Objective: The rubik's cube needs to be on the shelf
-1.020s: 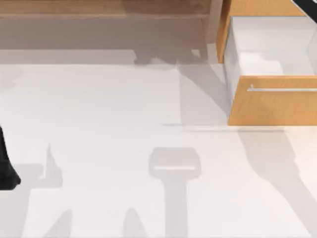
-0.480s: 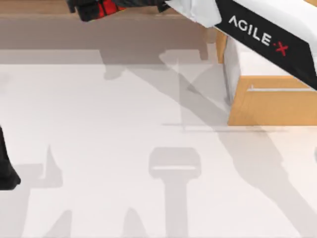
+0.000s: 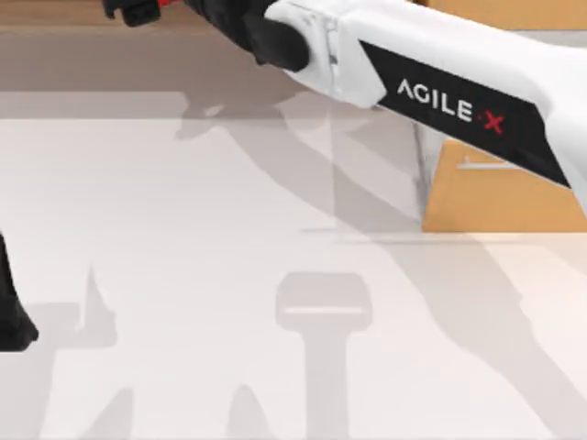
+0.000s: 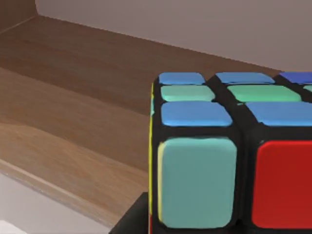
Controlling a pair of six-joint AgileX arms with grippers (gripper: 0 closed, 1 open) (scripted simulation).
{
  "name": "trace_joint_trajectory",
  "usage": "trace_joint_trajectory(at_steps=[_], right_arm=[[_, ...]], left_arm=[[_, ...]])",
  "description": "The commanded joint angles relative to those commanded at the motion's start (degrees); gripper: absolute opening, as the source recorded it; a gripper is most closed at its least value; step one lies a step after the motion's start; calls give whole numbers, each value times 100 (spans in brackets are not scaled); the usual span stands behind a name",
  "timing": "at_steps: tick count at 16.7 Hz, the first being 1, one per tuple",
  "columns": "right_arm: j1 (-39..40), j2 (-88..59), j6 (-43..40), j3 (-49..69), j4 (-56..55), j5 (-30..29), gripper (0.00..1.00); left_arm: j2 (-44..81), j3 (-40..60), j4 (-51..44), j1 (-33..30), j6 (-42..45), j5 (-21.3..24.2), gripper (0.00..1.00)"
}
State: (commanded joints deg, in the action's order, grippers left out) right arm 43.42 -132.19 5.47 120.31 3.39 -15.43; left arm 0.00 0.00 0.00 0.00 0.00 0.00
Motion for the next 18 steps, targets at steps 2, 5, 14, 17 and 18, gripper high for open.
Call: trace_joint_trajectory(at_steps=[2,5,14,17,18], right_arm=[[7,143,-79,-572,-1063,-445,0],[18,328,-217,-1630,-2781,-1236,0],[223,181,-1009,-3877,-5984,-3147,0],[247,145,-1069,-3976,-6137,-3234,0],[247,145,-1069,-3976,-6137,-3234,0]], left_arm=[[0,0,0,0,0,0,100],[0,0,0,0,0,0,100],[0,0,0,0,0,0,100],[0,0,0,0,0,0,100],[0,0,0,0,0,0,100]])
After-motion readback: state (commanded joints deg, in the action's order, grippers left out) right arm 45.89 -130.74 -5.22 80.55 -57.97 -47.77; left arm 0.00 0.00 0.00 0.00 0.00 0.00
